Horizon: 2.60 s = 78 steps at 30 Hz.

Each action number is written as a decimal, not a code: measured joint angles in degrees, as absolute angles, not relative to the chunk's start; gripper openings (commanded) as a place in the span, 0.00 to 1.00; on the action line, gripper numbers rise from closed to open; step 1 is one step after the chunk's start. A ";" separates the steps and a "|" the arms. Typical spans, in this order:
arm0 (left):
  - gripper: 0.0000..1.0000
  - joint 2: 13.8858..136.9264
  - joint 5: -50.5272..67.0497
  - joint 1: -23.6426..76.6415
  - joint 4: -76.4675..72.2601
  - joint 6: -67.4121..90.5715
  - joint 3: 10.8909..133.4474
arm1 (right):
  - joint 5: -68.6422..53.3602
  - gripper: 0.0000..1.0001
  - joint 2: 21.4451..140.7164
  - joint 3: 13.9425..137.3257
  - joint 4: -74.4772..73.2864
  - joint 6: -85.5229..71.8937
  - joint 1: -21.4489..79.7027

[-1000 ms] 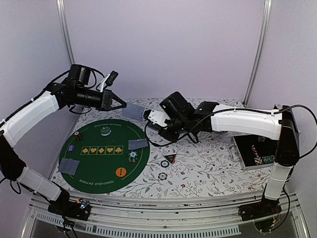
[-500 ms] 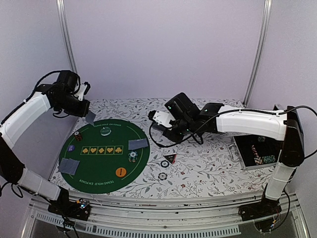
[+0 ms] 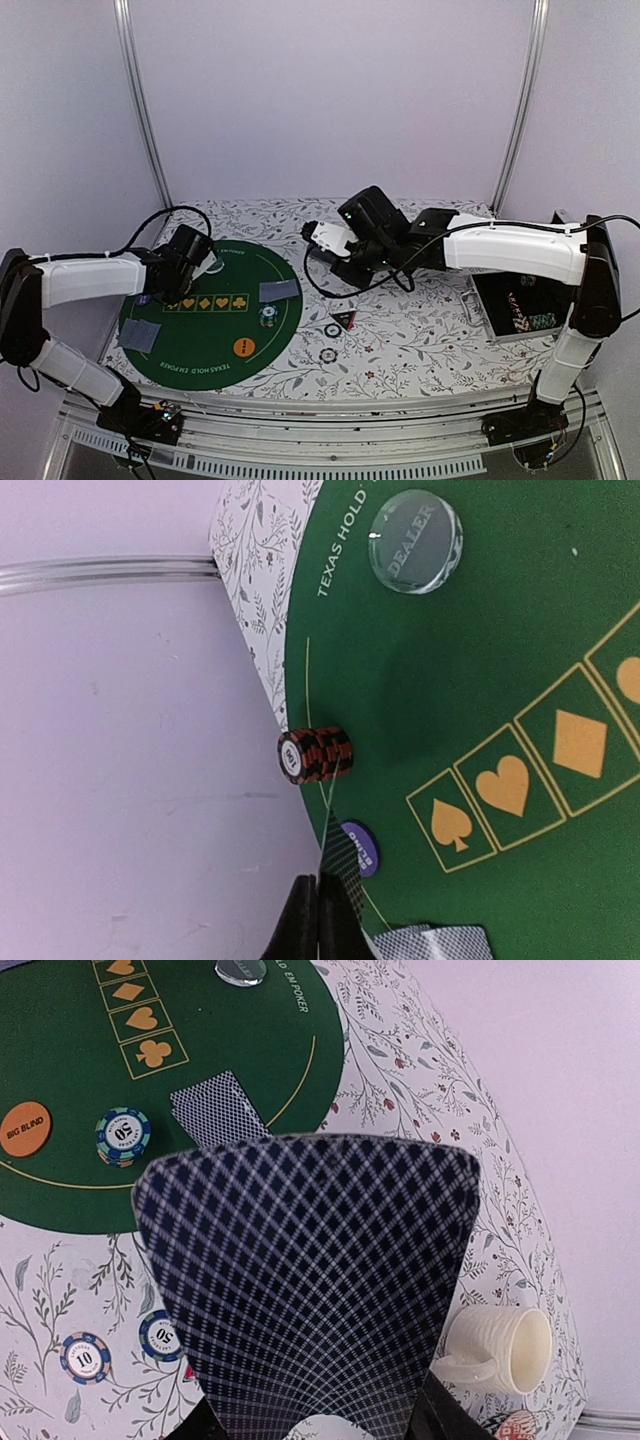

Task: Distribute texas hold em gaming equipment
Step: Flop the poker card into the community card area, then adjust the poker card in the community card area.

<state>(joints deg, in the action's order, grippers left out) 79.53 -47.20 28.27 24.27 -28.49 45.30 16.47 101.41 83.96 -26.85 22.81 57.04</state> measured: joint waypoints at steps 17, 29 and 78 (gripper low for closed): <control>0.00 86.00 -37.76 26.74 10.96 -40.42 38.87 | 15.81 0.46 100.36 83.90 -26.50 24.47 56.95; 0.43 90.43 -27.18 26.87 24.82 -33.65 41.69 | 15.81 0.45 99.44 83.64 -26.50 24.51 56.93; 0.83 86.61 -17.43 12.51 20.58 41.93 38.72 | 15.79 0.45 98.74 82.78 -26.61 23.99 56.93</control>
